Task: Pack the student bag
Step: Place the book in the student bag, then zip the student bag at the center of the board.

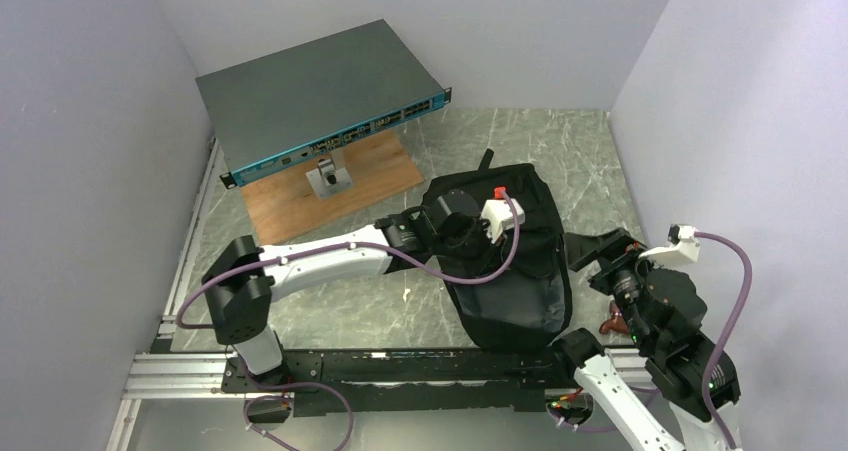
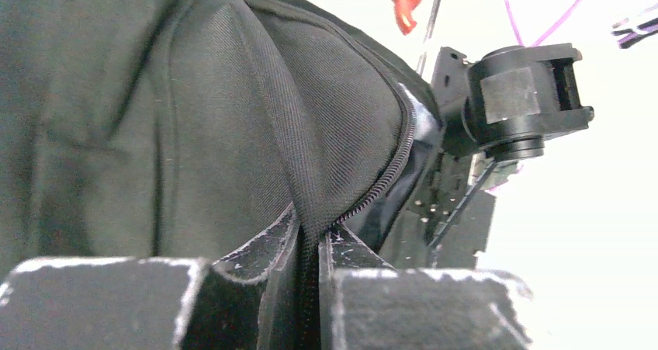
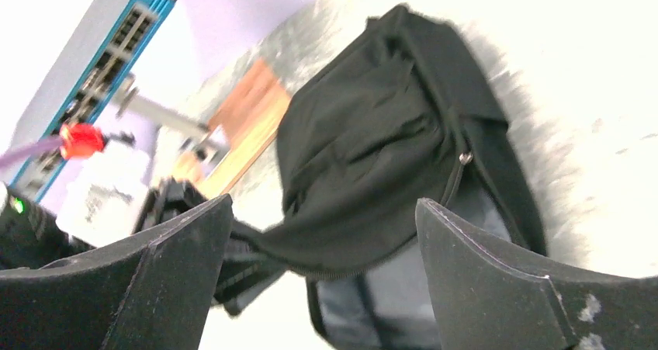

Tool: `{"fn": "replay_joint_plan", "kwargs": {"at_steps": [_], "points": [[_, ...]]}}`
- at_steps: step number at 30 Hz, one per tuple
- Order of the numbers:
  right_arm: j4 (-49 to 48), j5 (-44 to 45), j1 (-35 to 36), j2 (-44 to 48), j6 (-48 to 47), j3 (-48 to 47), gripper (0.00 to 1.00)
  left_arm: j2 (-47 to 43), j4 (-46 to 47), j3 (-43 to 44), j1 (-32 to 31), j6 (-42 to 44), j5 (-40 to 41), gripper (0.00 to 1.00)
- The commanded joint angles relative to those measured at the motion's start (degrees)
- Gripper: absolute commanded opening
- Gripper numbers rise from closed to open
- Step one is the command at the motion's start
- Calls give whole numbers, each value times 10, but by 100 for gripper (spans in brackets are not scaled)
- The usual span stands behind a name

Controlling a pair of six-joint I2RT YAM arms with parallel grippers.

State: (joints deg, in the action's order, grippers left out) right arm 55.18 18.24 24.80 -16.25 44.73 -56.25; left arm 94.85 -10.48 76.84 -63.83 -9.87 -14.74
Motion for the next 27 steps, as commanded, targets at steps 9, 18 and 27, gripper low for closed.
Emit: {"fn": "replay_joint_plan", "kwargs": {"at_steps": [9, 18, 27], "points": [[-61, 143, 2, -111, -81, 31, 93, 167, 141, -57, 14, -184, -143, 33], [-149, 70, -11, -168, -15, 137, 95, 224, 107, -90, 132, -170, -100, 35], [-266, -180, -141, -283, -78, 171, 94, 159, 13, -106, 239, -79, -6, 36]]}}
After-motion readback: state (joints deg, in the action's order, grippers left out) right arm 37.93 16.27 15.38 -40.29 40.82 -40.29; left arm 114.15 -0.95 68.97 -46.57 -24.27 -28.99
